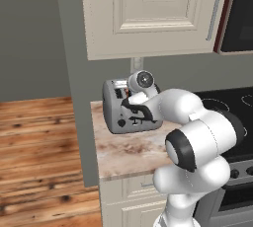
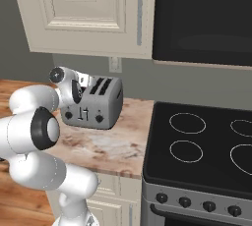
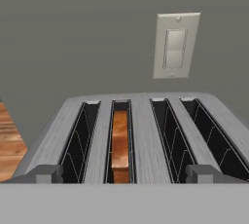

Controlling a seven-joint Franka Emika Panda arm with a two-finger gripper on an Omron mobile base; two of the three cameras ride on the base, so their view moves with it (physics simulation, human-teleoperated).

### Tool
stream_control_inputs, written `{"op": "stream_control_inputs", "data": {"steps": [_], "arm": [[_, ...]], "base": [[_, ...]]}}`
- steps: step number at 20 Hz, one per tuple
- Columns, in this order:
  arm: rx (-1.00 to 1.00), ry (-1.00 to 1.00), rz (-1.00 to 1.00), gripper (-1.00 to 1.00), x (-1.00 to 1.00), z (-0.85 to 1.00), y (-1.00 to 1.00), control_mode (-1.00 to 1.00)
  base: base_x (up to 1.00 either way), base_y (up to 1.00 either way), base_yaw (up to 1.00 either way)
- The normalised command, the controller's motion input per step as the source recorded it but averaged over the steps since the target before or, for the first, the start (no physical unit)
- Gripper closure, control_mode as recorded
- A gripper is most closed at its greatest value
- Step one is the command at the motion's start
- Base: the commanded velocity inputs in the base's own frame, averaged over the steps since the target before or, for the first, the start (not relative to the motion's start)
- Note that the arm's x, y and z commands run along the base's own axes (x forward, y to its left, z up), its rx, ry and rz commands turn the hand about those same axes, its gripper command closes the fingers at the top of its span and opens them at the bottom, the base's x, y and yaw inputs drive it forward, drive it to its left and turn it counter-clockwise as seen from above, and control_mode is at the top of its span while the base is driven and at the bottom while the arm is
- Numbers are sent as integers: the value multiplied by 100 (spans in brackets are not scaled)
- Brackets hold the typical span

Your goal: Start the toaster. Once the lever pops up, take the bread to the plate on the dining counter.

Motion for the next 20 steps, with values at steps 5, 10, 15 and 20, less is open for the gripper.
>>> {"op": "stream_control_inputs", "data": {"steps": [5, 10, 15, 20], "arm": [[0, 0, 0, -100, 0, 0, 0, -100], [0, 0, 0, -100, 0, 0, 0, -100], [0, 0, 0, -100, 0, 0, 0, -100], [0, 0, 0, -100, 0, 0, 0, -100]], "base": [[0, 0, 0], [0, 0, 0], [0, 0, 0], [0, 0, 0]]}}
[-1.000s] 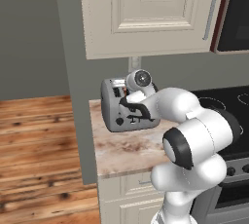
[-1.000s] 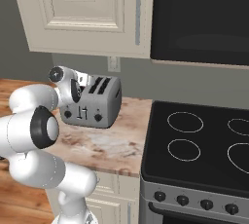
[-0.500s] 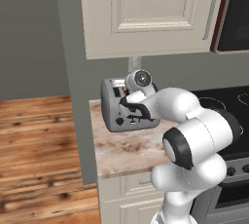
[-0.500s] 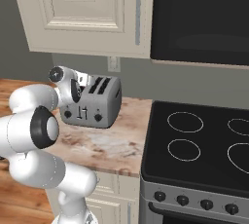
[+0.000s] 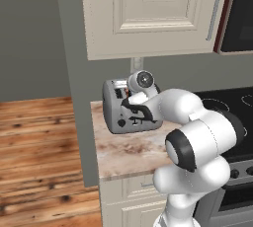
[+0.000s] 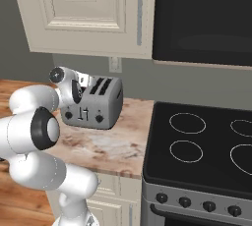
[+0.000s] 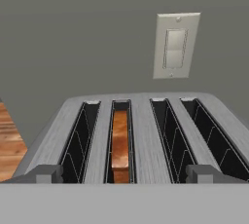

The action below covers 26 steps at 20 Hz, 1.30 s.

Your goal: Start the toaster. Once the lever pops up, take the bread to the plate on the dining counter.

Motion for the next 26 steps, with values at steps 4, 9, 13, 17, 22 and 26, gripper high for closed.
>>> {"op": "stream_control_inputs", "data": {"steps": [4, 9, 13, 17, 22, 26], "arm": [[0, 0, 0, -100, 0, 0, 0, -100], [0, 0, 0, -100, 0, 0, 0, -100], [0, 0, 0, -100, 0, 0, 0, -100], [0, 0, 0, -100, 0, 0, 0, -100], [0, 0, 0, -100, 0, 0, 0, -100], [0, 0, 0, -100, 0, 0, 0, -100]], "base": [[0, 0, 0], [0, 0, 0], [0, 0, 0], [0, 0, 0], [0, 0, 0], [0, 0, 0]]}}
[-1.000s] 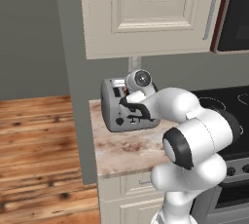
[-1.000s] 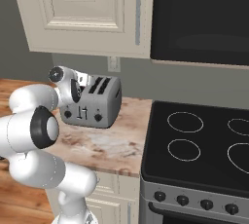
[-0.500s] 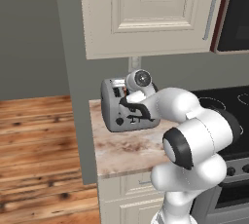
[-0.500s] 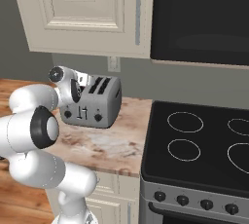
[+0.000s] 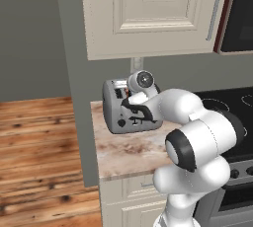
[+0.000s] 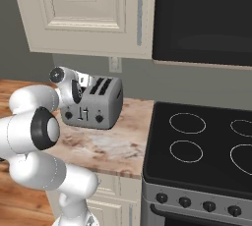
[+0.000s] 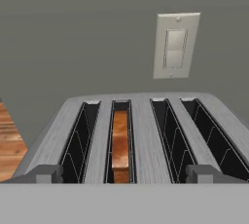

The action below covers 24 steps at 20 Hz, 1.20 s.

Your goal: Start the toaster. Once the lever pops up, take the bread to the plate on the dining counter.

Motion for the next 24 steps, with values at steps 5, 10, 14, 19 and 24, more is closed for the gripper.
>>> {"op": "stream_control_inputs", "data": {"steps": [5, 10, 14, 19, 24], "arm": [[0, 0, 0, -100, 0, 0, 0, -100], [0, 0, 0, -100, 0, 0, 0, -100], [0, 0, 0, -100, 0, 0, 0, -100], [0, 0, 0, -100, 0, 0, 0, -100], [0, 0, 0, -100, 0, 0, 0, -100]], "base": [[0, 0, 0], [0, 0, 0], [0, 0, 0], [0, 0, 0], [0, 0, 0]]}}
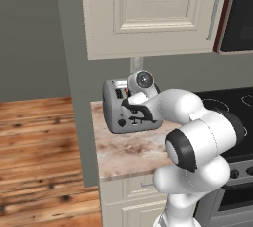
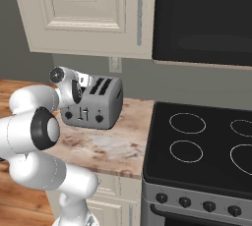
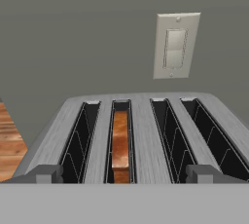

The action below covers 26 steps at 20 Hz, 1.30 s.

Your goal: Start the toaster. Once the lever pops up, take the bread to the plate on the dining counter.

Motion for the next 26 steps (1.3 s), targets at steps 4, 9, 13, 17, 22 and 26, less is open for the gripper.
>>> {"op": "stream_control_inputs", "data": {"steps": [4, 9, 13, 17, 22, 26], "arm": [[0, 0, 0, -100, 0, 0, 0, -100], [0, 0, 0, -100, 0, 0, 0, -100], [0, 0, 0, -100, 0, 0, 0, -100], [0, 0, 0, -100, 0, 0, 0, -100], [0, 0, 0, -100, 0, 0, 0, -100], [0, 0, 0, -100, 0, 0, 0, -100]], "base": [[0, 0, 0], [0, 0, 0], [0, 0, 0], [0, 0, 0], [0, 0, 0], [0, 0, 0]]}}
